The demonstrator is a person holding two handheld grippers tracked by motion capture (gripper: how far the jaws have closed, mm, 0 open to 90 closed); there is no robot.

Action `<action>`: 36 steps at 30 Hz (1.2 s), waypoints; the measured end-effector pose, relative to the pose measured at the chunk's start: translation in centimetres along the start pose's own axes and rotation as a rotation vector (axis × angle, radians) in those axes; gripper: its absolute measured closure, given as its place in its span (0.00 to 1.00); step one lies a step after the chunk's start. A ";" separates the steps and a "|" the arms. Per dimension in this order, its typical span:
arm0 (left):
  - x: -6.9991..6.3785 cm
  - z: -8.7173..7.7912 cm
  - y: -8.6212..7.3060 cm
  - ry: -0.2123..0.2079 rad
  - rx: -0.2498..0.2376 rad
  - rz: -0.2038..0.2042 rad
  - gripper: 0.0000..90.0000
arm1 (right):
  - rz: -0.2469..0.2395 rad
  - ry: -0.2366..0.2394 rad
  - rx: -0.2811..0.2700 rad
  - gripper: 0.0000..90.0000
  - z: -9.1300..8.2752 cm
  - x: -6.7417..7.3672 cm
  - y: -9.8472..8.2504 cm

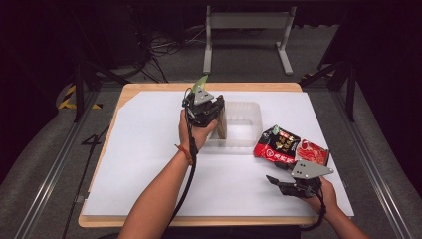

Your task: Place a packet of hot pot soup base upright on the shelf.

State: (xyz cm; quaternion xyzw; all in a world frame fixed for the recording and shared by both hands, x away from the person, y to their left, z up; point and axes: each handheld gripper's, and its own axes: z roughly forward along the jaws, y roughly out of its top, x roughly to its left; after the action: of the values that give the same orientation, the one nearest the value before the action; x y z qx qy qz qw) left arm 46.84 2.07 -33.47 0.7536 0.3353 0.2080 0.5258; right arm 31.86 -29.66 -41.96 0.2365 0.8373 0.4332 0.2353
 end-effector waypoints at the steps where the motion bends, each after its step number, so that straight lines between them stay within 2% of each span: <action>1: 0.0 0.0 0.0 -0.002 0.003 0.006 0.98 | 0.000 -0.003 -0.003 0.51 0.0 -0.1 0.0; 5: 0.0 -0.4 0.1 -0.017 0.006 0.024 0.96 | 0.006 0.003 0.001 0.51 0.0 -0.2 0.0; 10: -0.4 -1.8 0.0 -0.032 0.002 0.080 0.94 | 0.023 0.007 -0.002 0.54 -0.2 -0.5 -0.1; 13: -0.6 -3.3 -0.2 -0.060 -0.017 0.102 0.90 | 0.037 0.002 -0.012 0.56 -0.5 -0.6 -0.2; 15: -0.8 -4.6 -0.3 -0.080 -0.025 0.134 0.85 | 0.036 -0.004 -0.015 0.57 -0.6 -0.7 -0.2; 16: -0.8 -4.6 -0.3 -0.080 -0.025 0.134 0.82 | 0.038 -0.008 -0.017 0.59 -0.7 -0.8 -0.2; 17: -0.9 -5.3 -0.5 -0.103 -0.025 0.157 0.82 | 0.038 -0.008 -0.017 0.59 -0.7 -0.8 -0.2; 18: -1.0 -5.8 -0.7 -0.110 -0.024 0.179 0.78 | 0.045 -0.012 -0.019 0.60 -0.7 -1.0 -0.2; 20: -1.3 -6.9 -1.2 -0.141 -0.025 0.187 0.74 | 0.047 -0.015 -0.017 0.61 -0.8 -1.1 -0.2; 22: -1.6 -8.1 -2.0 -0.151 -0.019 0.208 0.69 | 0.051 -0.021 -0.017 0.64 -0.9 -1.1 -0.3; 24: -1.7 -8.8 -2.8 -0.178 0.000 0.227 0.57 | 0.044 -0.039 -0.019 0.69 -1.4 -1.3 -0.4; 25: -1.8 -9.4 -3.5 -0.175 0.013 0.253 0.57 | 0.044 -0.039 -0.019 0.69 -1.4 -1.3 -0.4; 27: -1.8 -10.1 -4.7 -0.187 0.033 0.266 0.52 | 0.052 -0.048 -0.023 0.72 -1.9 -1.5 -0.6; 30: -1.6 -11.0 -6.6 -0.164 0.059 0.285 0.46 | 0.058 -0.064 -0.020 0.76 -2.4 -1.9 -0.8; 32: -1.0 -11.4 -8.2 -0.156 0.097 0.268 0.40 | 0.071 -0.094 -0.021 0.80 -3.0 -2.4 -1.0; 33: -1.0 -11.4 -8.2 -0.156 0.097 0.268 0.37 | 0.071 -0.094 -0.021 0.80 -3.0 -2.4 -1.0; 36: -0.3 -11.9 -9.8 -0.148 0.120 0.250 0.33 | 0.077 -0.126 -0.022 0.86 -3.7 -3.1 -1.1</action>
State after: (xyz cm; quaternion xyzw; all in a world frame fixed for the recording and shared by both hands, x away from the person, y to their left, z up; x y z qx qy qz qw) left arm 35.88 11.77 -38.28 0.8329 0.2108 0.1953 0.4730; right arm 31.83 -34.35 -40.35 0.2927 0.8064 0.4353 0.2732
